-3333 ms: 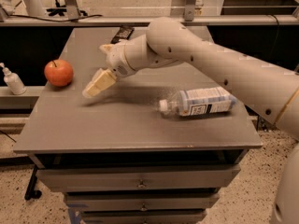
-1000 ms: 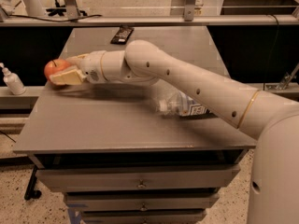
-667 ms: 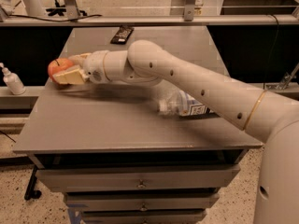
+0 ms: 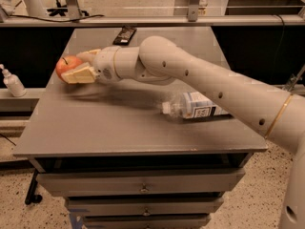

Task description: Move apple near rxbar chocolate

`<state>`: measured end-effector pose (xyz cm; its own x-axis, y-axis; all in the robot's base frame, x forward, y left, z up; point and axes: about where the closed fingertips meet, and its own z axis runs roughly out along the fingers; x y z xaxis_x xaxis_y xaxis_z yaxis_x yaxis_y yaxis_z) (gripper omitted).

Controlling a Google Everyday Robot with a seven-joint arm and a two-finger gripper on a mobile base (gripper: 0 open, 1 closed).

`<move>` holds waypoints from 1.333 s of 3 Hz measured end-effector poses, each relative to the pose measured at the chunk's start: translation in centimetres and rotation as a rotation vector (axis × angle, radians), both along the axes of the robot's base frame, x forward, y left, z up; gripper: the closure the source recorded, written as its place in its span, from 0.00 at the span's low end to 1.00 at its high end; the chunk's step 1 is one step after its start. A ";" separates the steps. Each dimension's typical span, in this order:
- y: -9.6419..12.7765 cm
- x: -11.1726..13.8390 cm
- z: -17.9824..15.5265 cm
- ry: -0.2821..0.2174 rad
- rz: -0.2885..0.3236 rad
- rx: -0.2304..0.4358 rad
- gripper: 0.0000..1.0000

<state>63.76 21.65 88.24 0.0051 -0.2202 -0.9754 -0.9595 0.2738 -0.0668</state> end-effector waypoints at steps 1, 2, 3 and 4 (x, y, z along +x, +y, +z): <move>-3.1 0.2 2.2 -0.054 -0.048 -0.040 1.00; -3.1 0.2 2.2 -0.054 -0.048 -0.040 1.00; -4.4 1.9 2.8 -0.076 -0.070 -0.021 1.00; -8.0 4.6 4.1 -0.114 -0.137 -0.012 1.00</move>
Offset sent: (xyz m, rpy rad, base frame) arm 0.0024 -0.0270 0.0169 -0.0339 -0.0441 -0.0412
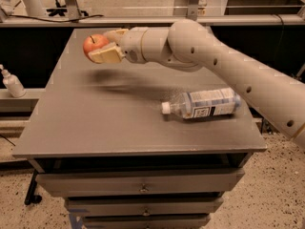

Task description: Move apple near rxbar chocolate

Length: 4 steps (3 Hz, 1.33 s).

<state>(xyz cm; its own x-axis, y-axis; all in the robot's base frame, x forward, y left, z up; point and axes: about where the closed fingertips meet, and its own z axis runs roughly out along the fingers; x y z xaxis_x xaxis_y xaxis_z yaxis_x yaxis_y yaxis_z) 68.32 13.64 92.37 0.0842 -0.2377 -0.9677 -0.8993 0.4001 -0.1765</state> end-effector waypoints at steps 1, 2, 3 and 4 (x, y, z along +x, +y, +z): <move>-4.3 3.0 1.4 -0.030 -0.075 -0.007 1.00; -8.4 6.9 2.2 -0.034 -0.153 -0.009 1.00; -11.1 10.4 1.8 -0.009 -0.216 -0.004 1.00; -12.7 13.4 0.5 0.026 -0.263 0.019 1.00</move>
Offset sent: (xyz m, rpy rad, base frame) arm 0.1191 -0.1411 0.0333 -0.0113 -0.0398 -0.2602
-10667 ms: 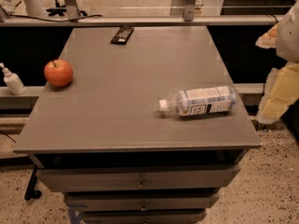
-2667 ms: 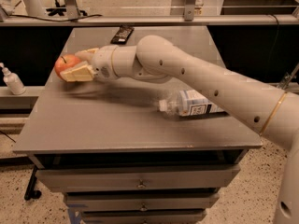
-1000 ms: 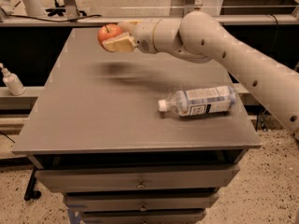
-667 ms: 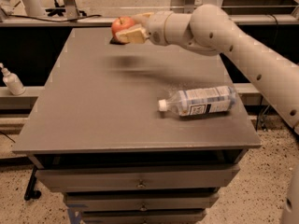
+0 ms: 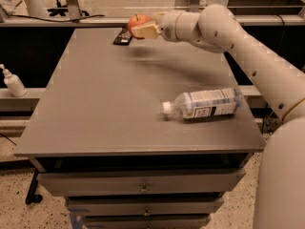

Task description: Move apple near rxbar chocolate

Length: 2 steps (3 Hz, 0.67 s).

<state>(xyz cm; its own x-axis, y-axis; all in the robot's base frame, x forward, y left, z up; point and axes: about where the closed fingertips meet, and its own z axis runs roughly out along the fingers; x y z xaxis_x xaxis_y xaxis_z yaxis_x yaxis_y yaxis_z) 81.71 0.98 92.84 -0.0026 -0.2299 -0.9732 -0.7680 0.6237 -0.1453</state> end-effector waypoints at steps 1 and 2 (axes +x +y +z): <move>0.0 2.3 -1.8 0.034 -0.013 0.019 1.00; 0.3 3.9 -3.2 0.058 -0.016 0.022 1.00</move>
Offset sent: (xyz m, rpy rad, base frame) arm 0.0605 0.0004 -0.0456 0.0234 0.0836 -0.0278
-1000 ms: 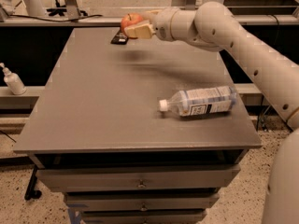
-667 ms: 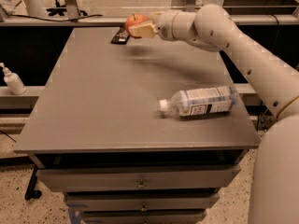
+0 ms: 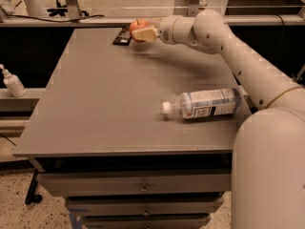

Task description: Move apple near rxbar chocolate

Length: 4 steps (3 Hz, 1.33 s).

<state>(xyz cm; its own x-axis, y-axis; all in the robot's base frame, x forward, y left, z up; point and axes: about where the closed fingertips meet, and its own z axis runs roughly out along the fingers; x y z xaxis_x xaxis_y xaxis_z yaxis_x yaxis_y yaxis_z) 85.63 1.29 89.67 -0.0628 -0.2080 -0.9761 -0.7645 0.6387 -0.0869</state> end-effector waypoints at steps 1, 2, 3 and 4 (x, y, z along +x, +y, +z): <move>0.0 1.0 -0.9 0.016 -0.003 -0.010 1.00; -0.2 1.3 -1.6 0.039 -0.013 -0.014 0.83; -0.2 1.4 -2.4 0.065 -0.014 -0.011 0.59; 0.1 1.4 -3.2 0.090 -0.007 -0.012 0.35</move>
Offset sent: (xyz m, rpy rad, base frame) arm 0.0182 -0.0124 -0.0224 -0.0183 0.0665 -0.0361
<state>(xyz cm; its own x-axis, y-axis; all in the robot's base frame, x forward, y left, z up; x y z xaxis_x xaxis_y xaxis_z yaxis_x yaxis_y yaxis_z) 87.04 1.37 86.45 -0.1523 -0.2189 -0.9638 -0.7648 0.6437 -0.0254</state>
